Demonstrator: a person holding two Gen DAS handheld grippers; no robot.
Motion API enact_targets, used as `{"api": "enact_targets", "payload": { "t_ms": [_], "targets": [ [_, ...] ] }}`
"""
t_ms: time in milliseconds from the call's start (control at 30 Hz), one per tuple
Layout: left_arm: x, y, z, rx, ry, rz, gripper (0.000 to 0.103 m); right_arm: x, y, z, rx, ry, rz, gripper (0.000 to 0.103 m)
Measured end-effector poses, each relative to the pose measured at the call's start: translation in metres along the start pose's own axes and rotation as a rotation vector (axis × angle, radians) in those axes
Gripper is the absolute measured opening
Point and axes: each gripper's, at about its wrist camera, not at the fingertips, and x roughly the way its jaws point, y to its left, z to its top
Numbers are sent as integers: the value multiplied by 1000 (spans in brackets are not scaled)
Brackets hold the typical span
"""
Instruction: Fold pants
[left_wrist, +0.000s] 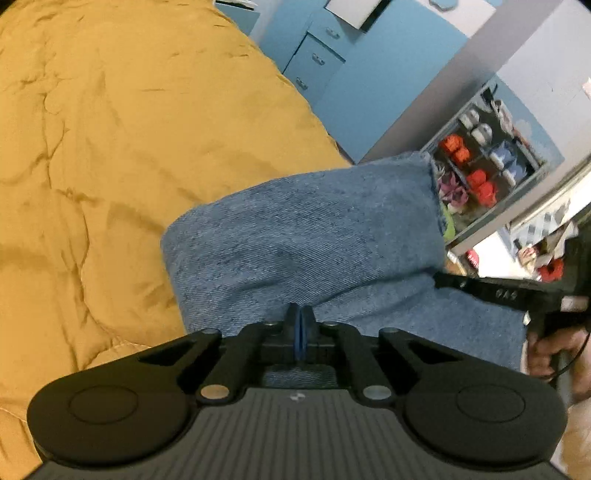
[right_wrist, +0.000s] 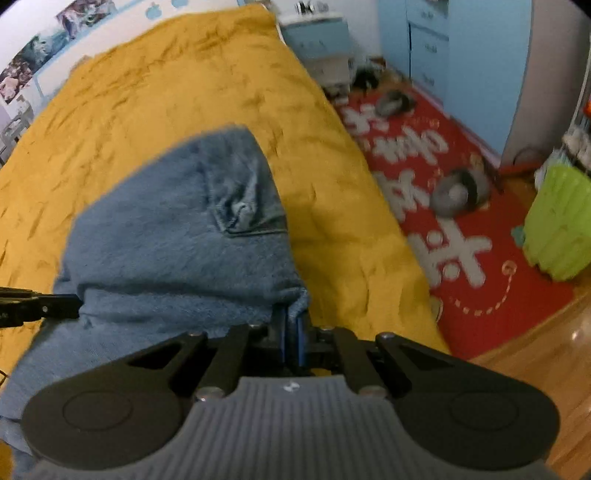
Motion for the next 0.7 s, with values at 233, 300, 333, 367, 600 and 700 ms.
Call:
{"api": "enact_targets", "payload": {
  "t_ms": [233,300,333,367,600,700],
  "targets": [
    [-43,-20,11,104,-57,-25,11,-47,22,2,-124,-116,-79,18],
    [-55,-28,15,165,-97,-11,11,-76,32,1,-166,-172,-75,25],
    [-60,-33,15,186,-90,-9,11,-90,37,-1,-181,-193,-50,34],
    [-66,-39,11,209,-71,-27,11,-100,42,-4,-190,-199,-17,43],
    [-77,-74,-60,284,-3,-47,11,-104,61,-52,-308,-160,-30,45],
    [-69,-73,-79,261,32,-26,11,-89,51,-73,-279,-127,-13,45]
  ]
}}
